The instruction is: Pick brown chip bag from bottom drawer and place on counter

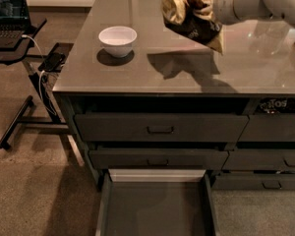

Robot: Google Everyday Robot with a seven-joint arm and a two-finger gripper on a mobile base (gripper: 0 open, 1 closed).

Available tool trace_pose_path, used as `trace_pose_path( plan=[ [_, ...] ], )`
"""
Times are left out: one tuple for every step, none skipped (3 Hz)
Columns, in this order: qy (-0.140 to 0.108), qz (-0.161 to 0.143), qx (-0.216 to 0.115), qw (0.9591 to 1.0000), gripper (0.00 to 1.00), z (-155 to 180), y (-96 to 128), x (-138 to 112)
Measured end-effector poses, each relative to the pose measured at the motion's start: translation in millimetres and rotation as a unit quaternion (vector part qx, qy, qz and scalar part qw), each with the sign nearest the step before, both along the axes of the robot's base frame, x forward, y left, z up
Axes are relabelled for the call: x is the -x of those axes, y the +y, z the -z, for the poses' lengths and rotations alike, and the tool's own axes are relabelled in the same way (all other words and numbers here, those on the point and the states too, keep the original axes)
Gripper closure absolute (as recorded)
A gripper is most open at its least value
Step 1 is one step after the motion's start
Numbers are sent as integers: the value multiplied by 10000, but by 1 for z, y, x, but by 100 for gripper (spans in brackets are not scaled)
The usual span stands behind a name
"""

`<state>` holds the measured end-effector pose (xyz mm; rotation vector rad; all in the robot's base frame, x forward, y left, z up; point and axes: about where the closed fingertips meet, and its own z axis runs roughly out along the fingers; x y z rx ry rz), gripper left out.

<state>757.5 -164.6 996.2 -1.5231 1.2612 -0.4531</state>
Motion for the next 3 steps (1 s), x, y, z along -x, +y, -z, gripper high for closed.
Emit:
trace_pose_path(
  plan=[
    [66, 86, 357, 9993, 100, 23, -5, -2],
    [288, -191, 381, 9987, 100, 47, -3, 0],
    [620, -637, 65, 9960, 100, 63, 7, 5]
  ],
)
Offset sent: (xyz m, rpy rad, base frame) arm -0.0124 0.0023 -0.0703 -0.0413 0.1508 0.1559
